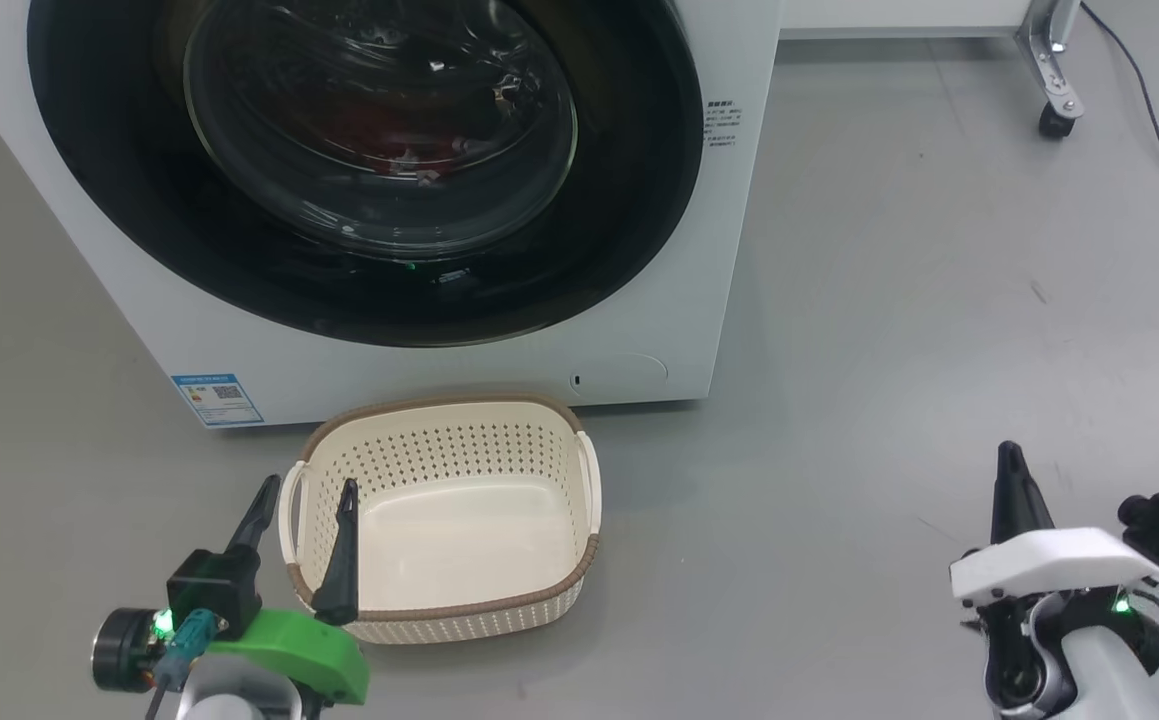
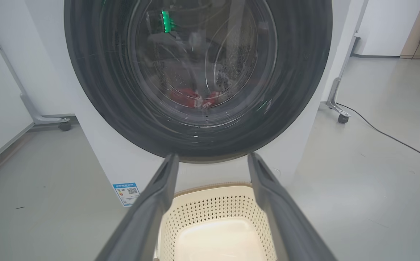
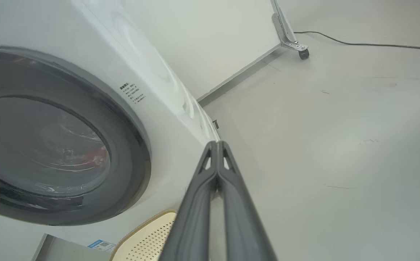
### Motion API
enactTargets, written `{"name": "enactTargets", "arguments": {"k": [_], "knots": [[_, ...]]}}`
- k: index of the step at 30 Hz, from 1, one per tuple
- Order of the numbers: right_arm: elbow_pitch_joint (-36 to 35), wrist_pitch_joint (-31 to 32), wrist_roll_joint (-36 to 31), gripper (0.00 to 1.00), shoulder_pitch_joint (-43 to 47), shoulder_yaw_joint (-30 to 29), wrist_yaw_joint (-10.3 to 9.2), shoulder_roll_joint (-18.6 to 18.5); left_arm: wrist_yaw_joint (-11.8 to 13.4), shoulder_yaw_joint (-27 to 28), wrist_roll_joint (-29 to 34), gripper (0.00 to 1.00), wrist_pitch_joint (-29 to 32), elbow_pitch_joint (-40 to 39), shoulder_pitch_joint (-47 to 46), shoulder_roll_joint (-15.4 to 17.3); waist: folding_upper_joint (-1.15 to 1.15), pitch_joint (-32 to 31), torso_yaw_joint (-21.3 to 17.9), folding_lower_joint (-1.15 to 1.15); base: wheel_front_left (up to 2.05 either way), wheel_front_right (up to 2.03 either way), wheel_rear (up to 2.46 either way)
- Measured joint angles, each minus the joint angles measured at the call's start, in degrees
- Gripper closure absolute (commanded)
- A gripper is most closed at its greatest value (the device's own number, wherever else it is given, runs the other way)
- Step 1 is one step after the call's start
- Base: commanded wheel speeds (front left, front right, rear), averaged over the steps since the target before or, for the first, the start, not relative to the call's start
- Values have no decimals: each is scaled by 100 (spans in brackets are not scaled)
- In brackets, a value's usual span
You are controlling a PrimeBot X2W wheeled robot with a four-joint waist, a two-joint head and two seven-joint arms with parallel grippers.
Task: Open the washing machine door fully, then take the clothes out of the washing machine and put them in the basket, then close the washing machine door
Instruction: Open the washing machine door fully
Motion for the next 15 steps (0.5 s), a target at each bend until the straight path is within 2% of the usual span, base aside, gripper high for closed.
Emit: {"name": "enactTargets", "arguments": {"k": [7, 15], "knots": [[90, 479, 1365, 100, -489, -459, 130, 14, -7, 45, 0, 0, 0, -99, -190, -40, 0, 243, 102, 0, 0, 0, 0], [103, 1196, 2675, 100, -1287, -820, 136, 9, -34, 57, 0, 0, -1, -196, -366, -90, 0, 583, 248, 0, 0, 0, 0]]}}
